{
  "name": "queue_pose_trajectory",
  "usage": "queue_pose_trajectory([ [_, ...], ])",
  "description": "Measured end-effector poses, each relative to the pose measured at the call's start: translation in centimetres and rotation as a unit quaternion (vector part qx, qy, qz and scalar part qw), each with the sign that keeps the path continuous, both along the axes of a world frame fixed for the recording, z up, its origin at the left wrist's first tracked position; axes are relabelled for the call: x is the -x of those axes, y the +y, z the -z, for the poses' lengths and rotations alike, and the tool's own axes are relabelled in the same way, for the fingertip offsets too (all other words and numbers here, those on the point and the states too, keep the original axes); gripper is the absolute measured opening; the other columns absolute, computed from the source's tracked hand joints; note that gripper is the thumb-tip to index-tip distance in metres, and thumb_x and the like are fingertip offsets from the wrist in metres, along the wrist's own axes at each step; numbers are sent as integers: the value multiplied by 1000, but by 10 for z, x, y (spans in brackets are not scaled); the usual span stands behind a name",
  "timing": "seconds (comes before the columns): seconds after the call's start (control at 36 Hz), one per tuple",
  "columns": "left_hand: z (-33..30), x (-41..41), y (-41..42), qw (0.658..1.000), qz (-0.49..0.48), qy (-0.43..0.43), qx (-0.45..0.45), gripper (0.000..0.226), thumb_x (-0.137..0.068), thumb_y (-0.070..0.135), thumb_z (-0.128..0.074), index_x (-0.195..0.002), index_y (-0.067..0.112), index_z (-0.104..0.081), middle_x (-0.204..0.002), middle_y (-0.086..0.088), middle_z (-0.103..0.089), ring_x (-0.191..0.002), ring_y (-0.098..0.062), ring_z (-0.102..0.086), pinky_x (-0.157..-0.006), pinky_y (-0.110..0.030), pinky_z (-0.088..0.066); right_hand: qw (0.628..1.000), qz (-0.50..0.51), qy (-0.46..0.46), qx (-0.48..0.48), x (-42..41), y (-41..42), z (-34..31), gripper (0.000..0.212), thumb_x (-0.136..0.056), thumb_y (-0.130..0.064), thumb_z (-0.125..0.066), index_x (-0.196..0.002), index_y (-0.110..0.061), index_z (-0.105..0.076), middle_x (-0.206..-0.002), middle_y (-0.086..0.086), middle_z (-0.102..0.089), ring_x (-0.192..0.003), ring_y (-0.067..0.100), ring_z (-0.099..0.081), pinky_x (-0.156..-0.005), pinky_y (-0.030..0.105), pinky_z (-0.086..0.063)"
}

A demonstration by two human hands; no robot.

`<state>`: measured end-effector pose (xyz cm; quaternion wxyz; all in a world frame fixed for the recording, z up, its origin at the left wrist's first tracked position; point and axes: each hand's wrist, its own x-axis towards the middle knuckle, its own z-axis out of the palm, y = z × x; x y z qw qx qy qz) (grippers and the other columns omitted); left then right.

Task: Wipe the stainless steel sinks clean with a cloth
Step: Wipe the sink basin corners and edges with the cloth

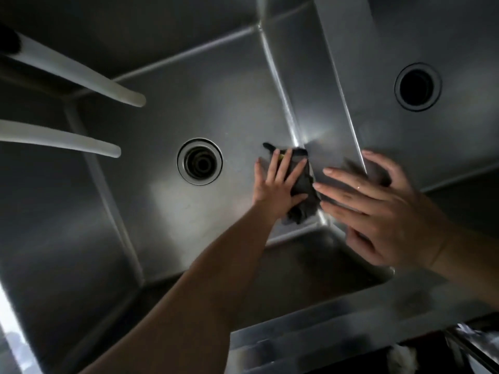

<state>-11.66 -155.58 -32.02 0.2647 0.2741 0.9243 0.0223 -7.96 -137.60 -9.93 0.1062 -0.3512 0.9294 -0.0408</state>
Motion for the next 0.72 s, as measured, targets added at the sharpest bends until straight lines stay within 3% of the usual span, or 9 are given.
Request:
queue_pose_trajectory([
  [0.08, -7, 48, -5, 998, -55, -7, 16, 86, -89, 74, -30, -156, 35, 7, -166, -6, 11, -152, -31, 10, -115, -68, 2, 1000, -5, -1, 1, 1, -1, 0, 40, -81, -25, -50, -109, -9, -72, -140, 10, -59, -138, 30, -46, -114, 66, -19],
  [0.28, -4, 159, -64, 975, -210, -29, 73, 88, -87, 81, -20, -153, 37, 17, -164, -5, 21, -150, -33, 17, -113, -68, 4, 1000, 13, 0, 12, 2, -1, 1, 37, -84, -24, -46, -105, -10, -73, -136, 7, -62, -134, 28, -50, -116, 61, -20],
  [0.39, 1, 131, -88, 965, -257, 8, 58, 89, -86, 80, -25, -155, 37, 12, -166, -5, 14, -152, -32, 11, -117, -65, -3, 1000, 20, -5, 12, 2, 0, 2, 37, -85, -25, -46, -107, -11, -73, -137, 6, -61, -135, 27, -49, -116, 60, -19],
  [0.53, 0, 81, -98, 948, -314, -13, 41, 93, -85, 77, -38, -155, 38, 9, -166, -5, 10, -152, -31, 10, -117, -62, -5, 1000, 21, -9, 11, 2, 1, 1, 36, -85, -26, -48, -106, -10, -72, -138, 8, -60, -134, 28, -50, -116, 60, -19],
  [0.72, -19, 28, -90, 959, -272, -50, 58, 98, -88, 65, -51, -157, 29, 7, -165, -14, 11, -151, -37, 1, -121, -53, -9, 1000, 24, -14, -1, 3, -1, -1, 37, -85, -27, -47, -108, -10, -71, -140, 9, -58, -135, 28, -49, -116, 59, -19],
])
